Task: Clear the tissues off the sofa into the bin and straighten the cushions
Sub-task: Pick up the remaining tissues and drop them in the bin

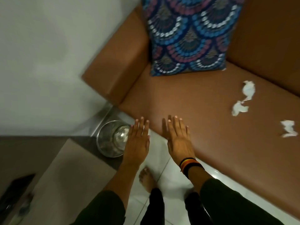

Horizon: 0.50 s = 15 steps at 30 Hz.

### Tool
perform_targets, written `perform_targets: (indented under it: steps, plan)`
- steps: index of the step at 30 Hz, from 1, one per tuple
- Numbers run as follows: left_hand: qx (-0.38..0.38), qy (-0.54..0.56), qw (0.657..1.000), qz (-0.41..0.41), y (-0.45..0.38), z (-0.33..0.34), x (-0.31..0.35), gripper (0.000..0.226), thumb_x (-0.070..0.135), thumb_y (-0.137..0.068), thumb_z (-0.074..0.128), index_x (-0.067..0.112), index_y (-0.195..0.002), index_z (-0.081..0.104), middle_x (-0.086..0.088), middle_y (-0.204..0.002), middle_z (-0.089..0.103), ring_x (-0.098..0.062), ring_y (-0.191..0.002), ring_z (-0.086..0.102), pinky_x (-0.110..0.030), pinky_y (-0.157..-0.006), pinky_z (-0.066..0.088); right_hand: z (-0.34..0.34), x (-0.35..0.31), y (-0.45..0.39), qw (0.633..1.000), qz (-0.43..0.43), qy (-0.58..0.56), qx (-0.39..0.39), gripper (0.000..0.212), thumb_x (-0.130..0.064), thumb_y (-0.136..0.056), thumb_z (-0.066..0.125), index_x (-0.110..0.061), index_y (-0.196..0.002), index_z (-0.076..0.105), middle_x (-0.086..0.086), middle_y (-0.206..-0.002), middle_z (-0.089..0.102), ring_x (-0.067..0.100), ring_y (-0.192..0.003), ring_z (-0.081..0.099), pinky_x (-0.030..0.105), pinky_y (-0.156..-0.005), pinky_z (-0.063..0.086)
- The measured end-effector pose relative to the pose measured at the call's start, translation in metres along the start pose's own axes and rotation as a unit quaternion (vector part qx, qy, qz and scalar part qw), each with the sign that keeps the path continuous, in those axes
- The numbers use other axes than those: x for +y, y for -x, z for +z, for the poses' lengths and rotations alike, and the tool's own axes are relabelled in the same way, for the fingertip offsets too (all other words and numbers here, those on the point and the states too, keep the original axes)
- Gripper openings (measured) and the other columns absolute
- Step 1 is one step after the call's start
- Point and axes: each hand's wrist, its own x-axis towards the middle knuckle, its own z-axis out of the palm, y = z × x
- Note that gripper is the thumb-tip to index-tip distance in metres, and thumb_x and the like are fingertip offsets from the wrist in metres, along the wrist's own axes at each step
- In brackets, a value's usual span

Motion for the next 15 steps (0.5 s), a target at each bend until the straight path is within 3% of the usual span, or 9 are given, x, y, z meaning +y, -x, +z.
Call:
perform_targets:
  steps: [7,10,15]
  plan:
    - [-0.019,0.005,0.989,0.143,-0.076,0.018,0.175,0.053,0.023,-0.108,0.036,0.005,-0.157,0.031,-0.015,-0.165,0.030,-0.031,-0.153,0.029,-0.048,-0.124,0.028,-0.089,0.174,0.035,0.983,0.180,-0.010,0.030,0.080,-0.004,-0.086,0.052,-0.017,-0.155,0.015,0.011,-0.164,0.007,0.028,-0.150,0.006,0.050,-0.121,0.008]
    - [-0.068,0.018,0.987,0.147,-0.109,0.044,0.239,0.057,0.030,-0.108,0.036,0.012,-0.161,0.022,-0.008,-0.168,0.026,-0.025,-0.155,0.027,-0.039,-0.124,0.022,-0.108,0.248,0.040,0.972,0.227,-0.036,0.044,0.076,-0.003,-0.086,0.053,-0.014,-0.154,0.021,0.014,-0.162,0.014,0.032,-0.148,0.014,0.049,-0.120,0.015]
    - [-0.099,0.007,0.987,0.125,-0.161,0.087,0.320,0.057,0.026,-0.107,0.041,0.014,-0.160,0.024,-0.011,-0.165,0.031,-0.030,-0.150,0.035,-0.042,-0.122,0.030,-0.128,0.349,0.044,0.950,0.285,-0.085,0.096,0.064,-0.006,-0.088,0.052,-0.008,-0.150,0.033,0.019,-0.158,0.023,0.038,-0.144,0.025,0.048,-0.113,0.033]
